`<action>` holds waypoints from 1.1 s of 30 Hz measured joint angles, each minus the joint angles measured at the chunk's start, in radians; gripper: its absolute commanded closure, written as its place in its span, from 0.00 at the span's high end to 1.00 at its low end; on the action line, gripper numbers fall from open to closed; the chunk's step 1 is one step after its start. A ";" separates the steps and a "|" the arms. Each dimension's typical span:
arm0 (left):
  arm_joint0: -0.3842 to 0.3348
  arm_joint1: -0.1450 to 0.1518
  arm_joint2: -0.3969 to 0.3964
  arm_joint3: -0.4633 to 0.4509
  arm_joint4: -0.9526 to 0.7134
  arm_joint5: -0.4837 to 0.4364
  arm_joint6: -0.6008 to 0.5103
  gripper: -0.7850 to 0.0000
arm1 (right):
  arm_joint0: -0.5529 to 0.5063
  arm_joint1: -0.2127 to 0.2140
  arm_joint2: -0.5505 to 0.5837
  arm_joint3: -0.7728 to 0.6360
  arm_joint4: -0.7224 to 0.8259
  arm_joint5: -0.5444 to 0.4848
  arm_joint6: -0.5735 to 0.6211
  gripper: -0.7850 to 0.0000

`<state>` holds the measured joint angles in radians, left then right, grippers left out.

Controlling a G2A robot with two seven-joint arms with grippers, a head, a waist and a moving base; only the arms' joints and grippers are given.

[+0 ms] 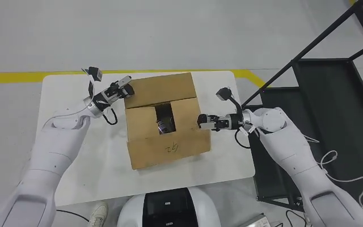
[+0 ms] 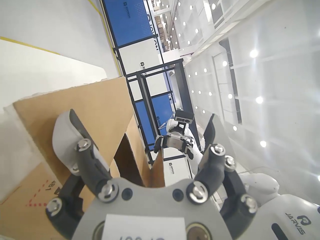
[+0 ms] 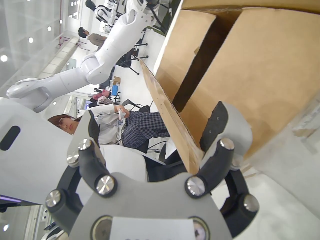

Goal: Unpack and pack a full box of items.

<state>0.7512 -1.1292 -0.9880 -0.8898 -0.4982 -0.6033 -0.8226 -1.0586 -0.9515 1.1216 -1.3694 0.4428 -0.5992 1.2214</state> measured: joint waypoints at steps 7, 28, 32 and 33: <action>0.034 0.011 -0.047 -0.047 -0.013 -0.004 -0.021 1.00 | -0.062 0.068 -0.015 -0.136 0.114 0.044 0.045 1.00; 0.128 0.026 -0.136 -0.155 -0.105 0.028 -0.115 1.00 | -0.035 0.248 -0.345 -0.317 -0.034 0.007 0.008 1.00; 0.148 0.028 -0.149 -0.183 -0.151 0.016 -0.158 1.00 | 0.000 0.272 -0.430 -0.324 -0.061 -0.018 -0.018 1.00; 0.148 0.028 -0.149 -0.182 -0.149 0.016 -0.156 1.00 | 0.010 0.276 -0.449 -0.325 -0.065 -0.025 -0.025 1.00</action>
<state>0.8994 -1.1015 -1.1369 -1.0722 -0.6476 -0.5873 -0.9790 -1.0485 -0.6750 0.6722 -1.6940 0.3781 -0.6239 1.1968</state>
